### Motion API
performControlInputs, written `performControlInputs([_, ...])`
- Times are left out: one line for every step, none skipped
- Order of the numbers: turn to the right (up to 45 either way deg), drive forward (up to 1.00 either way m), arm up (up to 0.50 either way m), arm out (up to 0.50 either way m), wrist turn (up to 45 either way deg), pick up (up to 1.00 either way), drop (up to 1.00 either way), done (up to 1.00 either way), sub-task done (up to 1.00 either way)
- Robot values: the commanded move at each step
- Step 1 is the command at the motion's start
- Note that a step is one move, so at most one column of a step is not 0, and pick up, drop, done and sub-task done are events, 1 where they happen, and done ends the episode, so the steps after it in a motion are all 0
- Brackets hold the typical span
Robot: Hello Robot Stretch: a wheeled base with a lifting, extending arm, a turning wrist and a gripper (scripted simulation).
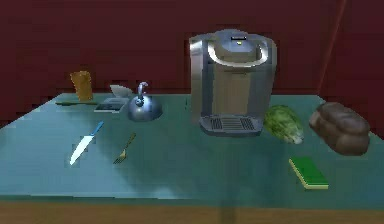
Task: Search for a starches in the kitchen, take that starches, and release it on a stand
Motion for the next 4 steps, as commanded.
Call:
performControlInputs([-45.0, 0.0, 0.0, 0.0, 0.0, 0.0, 0.0, 0.0, 0.0])
performControlInputs([45.0, 0.0, 0.0, 0.0, 0.0, 0.0, 0.0, 0.0, 0.0])
performControlInputs([45.0, 0.0, 0.0, 0.0, 0.0, 0.0, 0.0, 0.0, 0.0])
performControlInputs([21.0, 0.0, 0.0, 0.0, 0.0, 0.0, 0.0, 0.0, 0.0])
